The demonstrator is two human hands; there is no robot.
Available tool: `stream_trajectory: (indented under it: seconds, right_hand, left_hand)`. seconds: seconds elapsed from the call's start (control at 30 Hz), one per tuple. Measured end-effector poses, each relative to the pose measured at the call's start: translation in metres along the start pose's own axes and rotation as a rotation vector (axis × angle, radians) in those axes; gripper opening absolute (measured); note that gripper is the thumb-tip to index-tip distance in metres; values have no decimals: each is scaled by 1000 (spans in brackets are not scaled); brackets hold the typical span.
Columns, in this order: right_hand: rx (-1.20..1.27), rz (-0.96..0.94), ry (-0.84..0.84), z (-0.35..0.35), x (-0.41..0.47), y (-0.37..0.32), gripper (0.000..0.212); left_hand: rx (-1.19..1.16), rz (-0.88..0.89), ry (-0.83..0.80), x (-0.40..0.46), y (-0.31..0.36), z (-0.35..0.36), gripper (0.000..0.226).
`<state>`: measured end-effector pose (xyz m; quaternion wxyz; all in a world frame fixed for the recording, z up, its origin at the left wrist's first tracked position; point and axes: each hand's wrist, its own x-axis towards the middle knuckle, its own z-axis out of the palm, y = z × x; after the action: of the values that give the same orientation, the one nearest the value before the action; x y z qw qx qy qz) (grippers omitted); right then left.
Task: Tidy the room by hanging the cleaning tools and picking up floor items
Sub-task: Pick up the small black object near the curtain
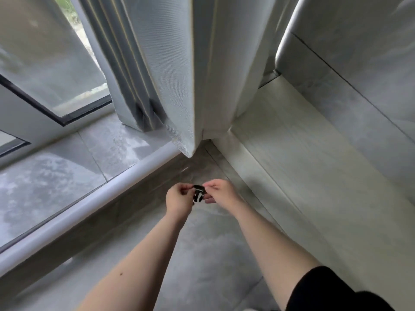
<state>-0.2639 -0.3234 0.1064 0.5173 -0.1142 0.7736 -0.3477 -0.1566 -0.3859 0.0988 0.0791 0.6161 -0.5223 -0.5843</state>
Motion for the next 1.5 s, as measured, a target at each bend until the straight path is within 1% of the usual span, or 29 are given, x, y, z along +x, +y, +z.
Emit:
stream_trajectory:
  seconds: [0.13, 0.27, 0.4, 0.47, 0.6, 0.73, 0.77, 0.83, 0.93, 1.0, 1.1, 1.17, 1.23, 1.27, 1.37, 1.43, 1.5]
  right_hand:
    - [70, 45, -26, -18, -66, -24, 26]
    - [87, 38, -37, -37, -136, -65, 26]
    - [62, 35, -64, -45, -205, -113, 27]
    - [37, 33, -93, -44, -235, -135, 26]
    - [-26, 12, -157, -33, -277, -169, 24]
    - [-97, -73, -255, -4, -322, -199, 20]
    - [-146, -104, -297, 11, -342, -210, 17]
    - [-150, -134, -311, 21, -356, -217, 16]
    - [-214, -183, -430, 71, -408, -238, 24]
    - [-261, -209, -507, 106, -447, -248, 24]
    - [-343, -248, -597, 160, -504, -251, 22]
    - [-383, -268, -644, 184, -529, -247, 15]
    - [-438, -284, -697, 218, -566, -236, 7]
    - [-472, -291, -734, 241, -592, -225, 7]
    - [-561, -299, -830, 303, -675, -190, 26]
    - [-610, -309, -894, 341, -731, -164, 31]
    - [-640, -309, -953, 370, -777, -144, 31]
  left_hand:
    - [-20, -10, -45, -62, 37, -15, 11]
    - [-93, -23, -55, -127, 80, -43, 4]
    - [-151, -32, -71, -187, 117, -80, 8]
    - [-171, -27, -52, -215, 134, -101, 8]
    - [-250, -23, 39, -259, 150, -136, 15]
    - [-366, -35, 181, -304, 150, -177, 9]
    - [-411, -38, 232, -325, 146, -197, 9]
    - [-434, -28, 259, -339, 146, -209, 6]
    - [-534, -22, 405, -384, 137, -268, 4]
    - [-575, -13, 490, -414, 126, -306, 6]
    - [-659, -1, 596, -461, 98, -361, 5]
    - [-697, 2, 631, -487, 81, -384, 5]
    - [-741, -7, 681, -522, 54, -413, 8]
    - [-774, -20, 713, -546, 33, -432, 10]
    - [-864, -35, 819, -622, -31, -480, 14]
    - [-926, -61, 896, -673, -74, -507, 15]
    - [-982, -86, 963, -716, -105, -528, 13]
